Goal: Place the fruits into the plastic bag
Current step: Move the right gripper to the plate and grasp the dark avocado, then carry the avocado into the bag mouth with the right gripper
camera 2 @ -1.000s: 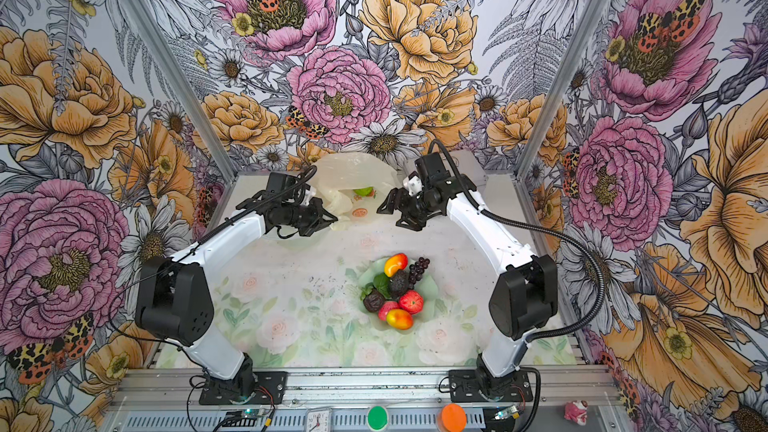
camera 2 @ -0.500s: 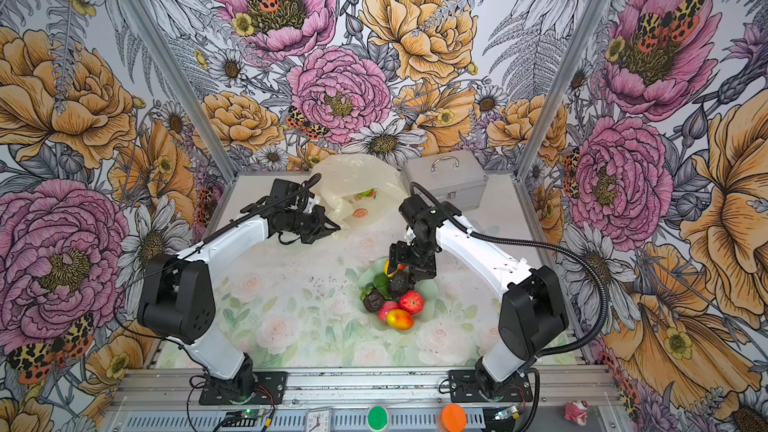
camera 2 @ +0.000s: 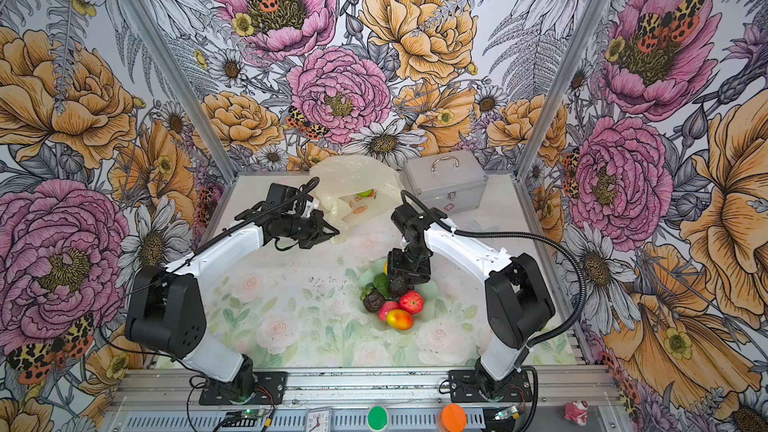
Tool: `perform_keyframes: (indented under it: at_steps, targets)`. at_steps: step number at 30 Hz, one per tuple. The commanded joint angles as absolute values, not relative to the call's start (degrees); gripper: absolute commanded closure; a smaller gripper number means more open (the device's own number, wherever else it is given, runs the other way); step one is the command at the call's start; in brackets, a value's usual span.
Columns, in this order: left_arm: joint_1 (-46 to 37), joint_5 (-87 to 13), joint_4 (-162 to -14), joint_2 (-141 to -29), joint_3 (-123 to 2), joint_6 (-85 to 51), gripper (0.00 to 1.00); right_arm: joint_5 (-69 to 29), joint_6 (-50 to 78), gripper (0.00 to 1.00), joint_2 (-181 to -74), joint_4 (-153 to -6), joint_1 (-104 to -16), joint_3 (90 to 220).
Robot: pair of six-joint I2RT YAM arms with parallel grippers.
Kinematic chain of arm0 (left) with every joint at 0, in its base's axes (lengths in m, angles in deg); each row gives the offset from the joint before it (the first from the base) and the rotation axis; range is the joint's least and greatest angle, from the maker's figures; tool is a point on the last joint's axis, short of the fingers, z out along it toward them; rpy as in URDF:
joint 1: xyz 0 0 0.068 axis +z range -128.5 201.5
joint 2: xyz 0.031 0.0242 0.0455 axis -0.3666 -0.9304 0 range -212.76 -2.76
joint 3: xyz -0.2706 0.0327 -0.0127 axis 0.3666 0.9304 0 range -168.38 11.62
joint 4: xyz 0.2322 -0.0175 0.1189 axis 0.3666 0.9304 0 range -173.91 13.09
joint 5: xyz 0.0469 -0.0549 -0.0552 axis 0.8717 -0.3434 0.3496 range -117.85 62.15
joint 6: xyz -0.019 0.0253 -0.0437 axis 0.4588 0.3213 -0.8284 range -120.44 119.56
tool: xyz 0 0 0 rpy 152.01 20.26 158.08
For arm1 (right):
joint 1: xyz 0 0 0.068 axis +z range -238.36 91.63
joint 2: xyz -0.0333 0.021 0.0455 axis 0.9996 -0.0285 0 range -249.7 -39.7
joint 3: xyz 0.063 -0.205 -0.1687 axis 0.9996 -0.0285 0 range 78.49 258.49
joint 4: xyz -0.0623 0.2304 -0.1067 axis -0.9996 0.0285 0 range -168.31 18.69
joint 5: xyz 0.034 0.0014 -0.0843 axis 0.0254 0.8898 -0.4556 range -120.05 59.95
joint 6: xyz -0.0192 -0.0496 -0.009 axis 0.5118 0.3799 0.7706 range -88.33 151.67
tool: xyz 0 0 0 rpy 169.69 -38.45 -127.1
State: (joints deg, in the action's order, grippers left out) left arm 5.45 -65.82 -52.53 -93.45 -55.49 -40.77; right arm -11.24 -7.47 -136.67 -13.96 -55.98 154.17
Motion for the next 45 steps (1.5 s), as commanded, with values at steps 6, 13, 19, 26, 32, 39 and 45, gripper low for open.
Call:
perform_keyframes:
  at_steps: [6, 13, 19, 26, 32, 39, 45]
  targets:
    - [5.68, -65.18, -53.49, -91.52, -53.90, -40.25, 1.00, -13.74, -7.63, 0.36, -139.85, -16.05, -54.36, 155.20]
    - [5.85, -65.10, -53.43, -91.74, -53.83, -40.16, 1.00, -13.97, -8.68, 0.56, -137.91, -15.91, -54.00, 154.88]
    - [5.88, -65.30, -53.59, -92.29, -54.24, -39.99, 1.00, -11.69, -11.02, 0.62, -132.97, -15.74, -54.00, 154.43]
    - [5.69, -65.50, -53.64, -92.22, -54.48, -40.07, 1.00, -5.78, -14.64, 0.62, -128.83, -15.55, -54.66, 160.12]
    - [5.34, -65.95, -53.66, -91.62, -54.40, -40.39, 1.00, -1.03, -18.41, 0.62, -134.44, -26.35, -56.42, 167.04]
    - [4.63, -66.30, -53.59, -91.00, -53.99, -41.43, 1.00, -1.97, -18.62, 0.62, -152.06, -33.68, -58.71, 184.40]
    - [3.48, -66.02, -53.67, -90.90, -54.88, -42.74, 1.00, -3.31, -19.11, 0.62, -166.60, -34.28, -60.82, 199.34]
